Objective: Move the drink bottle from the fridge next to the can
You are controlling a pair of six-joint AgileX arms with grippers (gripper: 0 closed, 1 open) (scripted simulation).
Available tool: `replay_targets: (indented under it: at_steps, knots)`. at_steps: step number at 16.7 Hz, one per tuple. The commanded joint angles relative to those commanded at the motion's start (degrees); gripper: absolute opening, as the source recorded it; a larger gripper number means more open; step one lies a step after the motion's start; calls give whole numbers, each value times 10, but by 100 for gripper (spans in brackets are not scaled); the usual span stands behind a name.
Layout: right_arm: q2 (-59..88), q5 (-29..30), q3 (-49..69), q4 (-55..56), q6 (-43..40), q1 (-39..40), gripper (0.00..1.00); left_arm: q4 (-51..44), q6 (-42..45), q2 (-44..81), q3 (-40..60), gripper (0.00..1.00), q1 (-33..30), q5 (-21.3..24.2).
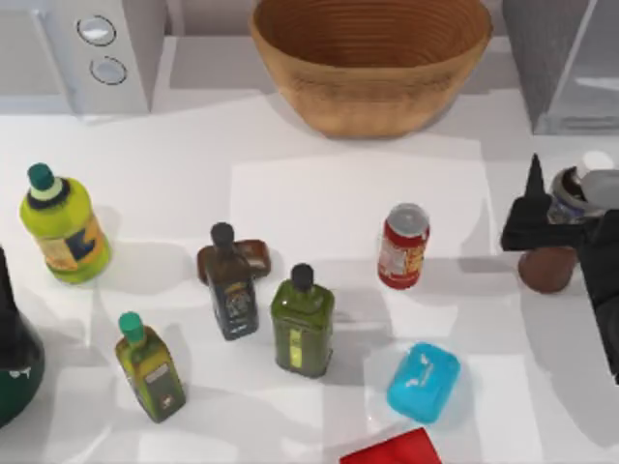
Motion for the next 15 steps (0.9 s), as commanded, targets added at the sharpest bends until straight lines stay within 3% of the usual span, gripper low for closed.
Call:
replay_targets:
  at_steps: [11,15]
  knots:
    - [-30,32,-57,22,0,31,100,0,0,0,0,100,0,0]
    - [-91,23,-41,-36,7,19,100,0,0,0,0,100,0,0]
